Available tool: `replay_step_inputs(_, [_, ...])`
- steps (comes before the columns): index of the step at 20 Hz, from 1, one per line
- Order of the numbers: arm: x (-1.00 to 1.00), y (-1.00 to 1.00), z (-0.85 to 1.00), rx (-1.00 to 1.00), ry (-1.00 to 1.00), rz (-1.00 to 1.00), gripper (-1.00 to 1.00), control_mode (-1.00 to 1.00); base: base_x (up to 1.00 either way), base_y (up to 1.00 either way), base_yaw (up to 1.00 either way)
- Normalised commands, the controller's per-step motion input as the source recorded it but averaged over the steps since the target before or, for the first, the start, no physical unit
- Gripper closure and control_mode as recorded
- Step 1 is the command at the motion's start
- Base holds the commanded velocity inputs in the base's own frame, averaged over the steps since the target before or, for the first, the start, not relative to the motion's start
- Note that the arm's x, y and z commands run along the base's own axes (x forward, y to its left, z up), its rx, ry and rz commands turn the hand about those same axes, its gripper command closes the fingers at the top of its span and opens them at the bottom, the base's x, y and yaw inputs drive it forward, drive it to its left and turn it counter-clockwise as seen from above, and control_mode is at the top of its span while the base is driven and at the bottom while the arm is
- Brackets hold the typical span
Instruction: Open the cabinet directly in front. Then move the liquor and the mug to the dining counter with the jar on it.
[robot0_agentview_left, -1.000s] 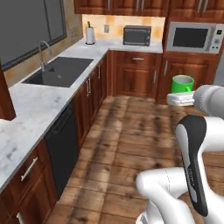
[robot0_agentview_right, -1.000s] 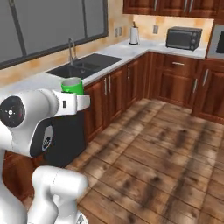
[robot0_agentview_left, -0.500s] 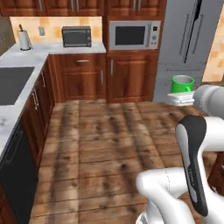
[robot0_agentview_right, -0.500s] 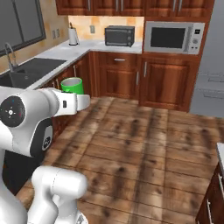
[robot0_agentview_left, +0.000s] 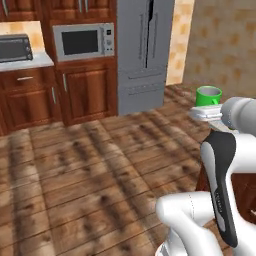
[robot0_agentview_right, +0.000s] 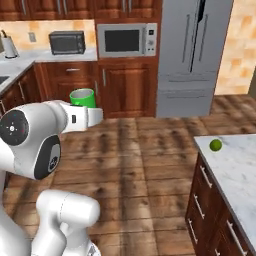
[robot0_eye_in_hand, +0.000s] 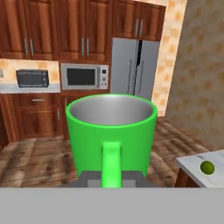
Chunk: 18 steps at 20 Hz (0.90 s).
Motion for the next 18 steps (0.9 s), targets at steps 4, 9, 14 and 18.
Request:
replay_step_inputs(4, [0.0,0.0,0.0,0.0,0.0,0.0,1.0,1.0,0.35,0.0,-0.53])
replay_step_inputs(9, [0.0,0.0,0.0,0.0,0.0,0.0,1.0,1.0,0.43,0.0,-0.51])
replay_step_inputs(14, [0.0,0.0,0.0,0.0,0.0,0.0,1.0,1.0,0.52,0.0,-0.48])
replay_step_inputs(18, [0.0,0.0,0.0,0.0,0.0,0.0,1.0,1.0,0.71,0.0,-0.43])
